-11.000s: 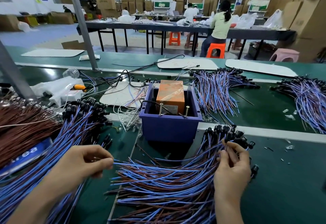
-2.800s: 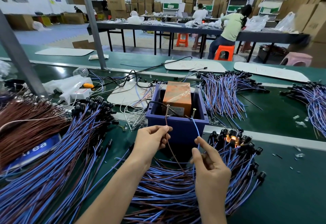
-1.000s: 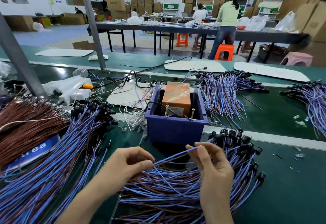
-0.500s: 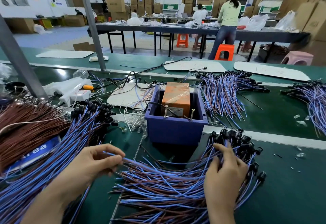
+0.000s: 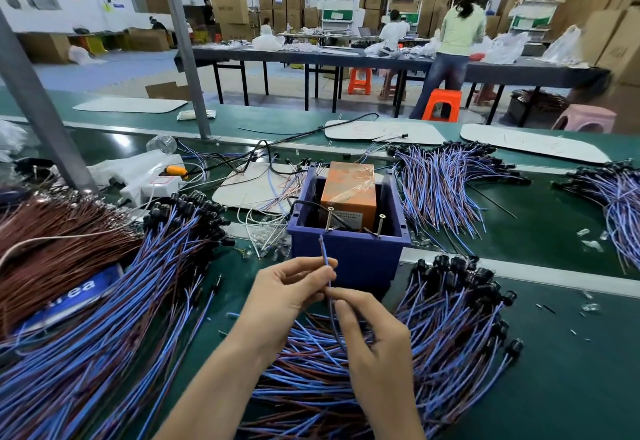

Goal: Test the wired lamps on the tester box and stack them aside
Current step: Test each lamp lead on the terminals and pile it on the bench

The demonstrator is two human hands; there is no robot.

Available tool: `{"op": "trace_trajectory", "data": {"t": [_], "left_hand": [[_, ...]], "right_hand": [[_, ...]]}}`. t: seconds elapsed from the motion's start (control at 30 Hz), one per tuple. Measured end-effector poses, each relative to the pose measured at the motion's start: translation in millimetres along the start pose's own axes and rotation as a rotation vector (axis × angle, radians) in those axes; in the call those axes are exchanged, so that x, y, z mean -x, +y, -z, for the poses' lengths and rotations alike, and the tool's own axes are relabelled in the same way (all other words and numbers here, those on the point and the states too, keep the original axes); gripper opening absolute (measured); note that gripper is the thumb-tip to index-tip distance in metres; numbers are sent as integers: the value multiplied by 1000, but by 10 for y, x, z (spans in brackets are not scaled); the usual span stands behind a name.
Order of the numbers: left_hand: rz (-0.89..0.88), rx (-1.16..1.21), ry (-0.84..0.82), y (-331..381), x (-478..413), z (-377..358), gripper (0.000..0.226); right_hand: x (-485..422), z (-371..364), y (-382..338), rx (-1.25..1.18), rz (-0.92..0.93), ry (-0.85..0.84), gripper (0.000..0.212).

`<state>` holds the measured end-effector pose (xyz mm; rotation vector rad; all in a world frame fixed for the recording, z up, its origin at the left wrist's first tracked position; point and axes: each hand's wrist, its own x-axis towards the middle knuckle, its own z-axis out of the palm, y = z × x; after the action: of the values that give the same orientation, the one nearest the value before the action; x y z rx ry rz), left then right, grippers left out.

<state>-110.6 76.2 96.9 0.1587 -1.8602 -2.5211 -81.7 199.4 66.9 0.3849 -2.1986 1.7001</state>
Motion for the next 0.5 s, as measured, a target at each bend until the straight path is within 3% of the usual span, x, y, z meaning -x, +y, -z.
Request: {"op": "trace_trajectory", "data": {"t": [0.23,0.5], "left_hand": [[45,-96,46,-78,21,-80,8],[-4,-246,146,-30,-147,-105,6]], "right_hand": [[-12,50,19,-127,-173,73,28],[-34,66,67,-329,-295,241,25]]}}
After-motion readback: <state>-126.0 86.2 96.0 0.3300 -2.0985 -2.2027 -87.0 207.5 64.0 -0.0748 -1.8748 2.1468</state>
